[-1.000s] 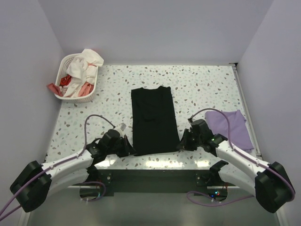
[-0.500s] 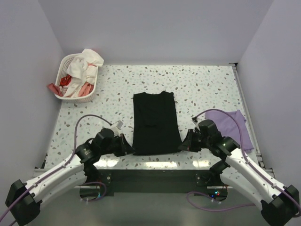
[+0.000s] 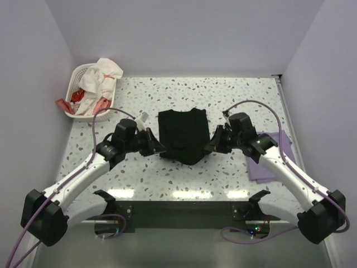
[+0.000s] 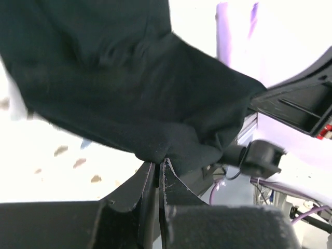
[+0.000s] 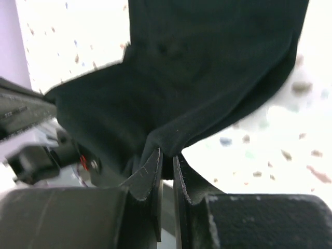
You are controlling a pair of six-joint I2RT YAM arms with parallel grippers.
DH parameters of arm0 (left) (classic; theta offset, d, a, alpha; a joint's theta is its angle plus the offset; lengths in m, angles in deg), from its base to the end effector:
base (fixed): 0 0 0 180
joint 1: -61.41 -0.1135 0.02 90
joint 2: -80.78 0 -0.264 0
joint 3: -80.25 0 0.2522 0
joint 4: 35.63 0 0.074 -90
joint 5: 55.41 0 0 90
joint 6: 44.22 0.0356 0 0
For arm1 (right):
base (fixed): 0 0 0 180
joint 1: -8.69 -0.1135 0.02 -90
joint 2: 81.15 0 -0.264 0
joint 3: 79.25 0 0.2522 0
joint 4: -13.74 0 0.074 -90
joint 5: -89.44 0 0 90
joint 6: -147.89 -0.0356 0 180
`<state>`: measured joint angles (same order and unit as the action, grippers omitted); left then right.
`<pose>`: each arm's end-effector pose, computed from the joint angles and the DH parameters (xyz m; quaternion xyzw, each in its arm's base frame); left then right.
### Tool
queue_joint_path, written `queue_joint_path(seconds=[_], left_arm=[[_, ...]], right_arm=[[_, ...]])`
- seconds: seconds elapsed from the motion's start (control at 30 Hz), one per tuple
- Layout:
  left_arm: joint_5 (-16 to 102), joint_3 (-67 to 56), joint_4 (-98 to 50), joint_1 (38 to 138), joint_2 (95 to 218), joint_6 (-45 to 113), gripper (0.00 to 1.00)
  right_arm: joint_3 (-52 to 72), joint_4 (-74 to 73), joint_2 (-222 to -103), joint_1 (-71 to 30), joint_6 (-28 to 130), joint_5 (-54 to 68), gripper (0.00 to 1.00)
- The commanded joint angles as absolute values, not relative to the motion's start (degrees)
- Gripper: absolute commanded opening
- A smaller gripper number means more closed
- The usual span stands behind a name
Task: Fold and stack the t-shirts
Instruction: Fold the tshirt
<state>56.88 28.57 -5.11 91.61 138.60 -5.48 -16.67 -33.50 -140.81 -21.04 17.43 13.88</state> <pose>0.1798 -0.1203 0.2461 -0.0749 0.8778 -0.4182 0.2210 0.1833 0.1149 0.2784 0.0369 0.9148 0.3162 0.2485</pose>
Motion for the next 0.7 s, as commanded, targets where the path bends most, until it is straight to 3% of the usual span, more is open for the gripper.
queue_joint_path(seconds=[0.0,0.3,0.67], left_arm=[[62.3,20.1,-9.1,87.7,145.8,-0.8,0.0],[67.2,5.9,-17.0,77.2,166.4,-0.6,0.0],[72.6,-13.8,-29.6,66.7,198.9,-4.2,0.0]], right_arm=[[-9.2,-27.5,-147.1,-18.3,19.8,13.2,0.0],[10.6,-22.9,-172.2,-8.3,21.1,20.3,0.0],[52.0,-22.3,-213.9,-5.5,17.6,26.2,0.0]])
